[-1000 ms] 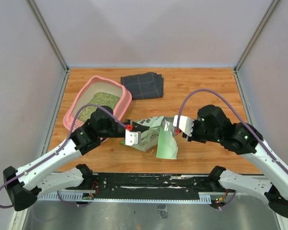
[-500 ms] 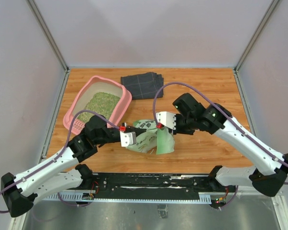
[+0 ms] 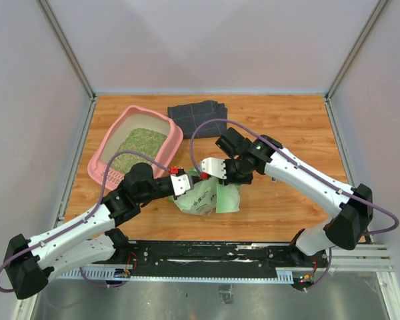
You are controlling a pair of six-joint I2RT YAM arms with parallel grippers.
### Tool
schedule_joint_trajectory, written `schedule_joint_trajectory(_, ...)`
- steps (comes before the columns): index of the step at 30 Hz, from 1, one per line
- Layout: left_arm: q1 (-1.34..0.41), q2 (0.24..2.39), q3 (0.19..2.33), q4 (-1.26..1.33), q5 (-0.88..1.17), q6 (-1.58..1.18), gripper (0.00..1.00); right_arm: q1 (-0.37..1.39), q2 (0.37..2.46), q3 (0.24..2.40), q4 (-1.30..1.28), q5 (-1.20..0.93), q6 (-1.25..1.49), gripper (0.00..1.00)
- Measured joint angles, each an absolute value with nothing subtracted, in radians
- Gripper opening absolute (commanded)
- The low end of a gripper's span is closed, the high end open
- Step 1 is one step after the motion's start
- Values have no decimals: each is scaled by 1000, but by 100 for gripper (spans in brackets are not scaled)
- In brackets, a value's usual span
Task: Fill the litter box with clean litter
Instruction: 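Scoop the cat litter from the cat litter bag.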
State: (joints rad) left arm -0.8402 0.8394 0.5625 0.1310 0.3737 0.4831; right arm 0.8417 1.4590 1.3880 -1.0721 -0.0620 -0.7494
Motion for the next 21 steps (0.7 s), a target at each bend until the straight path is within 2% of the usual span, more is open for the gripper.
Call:
schedule_joint_trajectory(4,-840,823,543,152,335,439,36,842,1492,1388,-1068,-54,-758,1)
schedule_joint_trajectory(7,-840,802,534,144,287,383,45,840,1498,1388,-1066,-52,-757,1)
schedule_joint_trajectory(10,-840,762,533,117,215,289,47,834,1494,1388,-1063,-52,-757,1)
schedule_joint_trajectory(16,-840,649,549,-15,9,-36,41,811,1449,1372,-1053,-51,-758,1)
schedule_joint_trajectory(21,-840,640,601,-146,-115,-273,42,791,1382,1334,-1057,-37,-756,1)
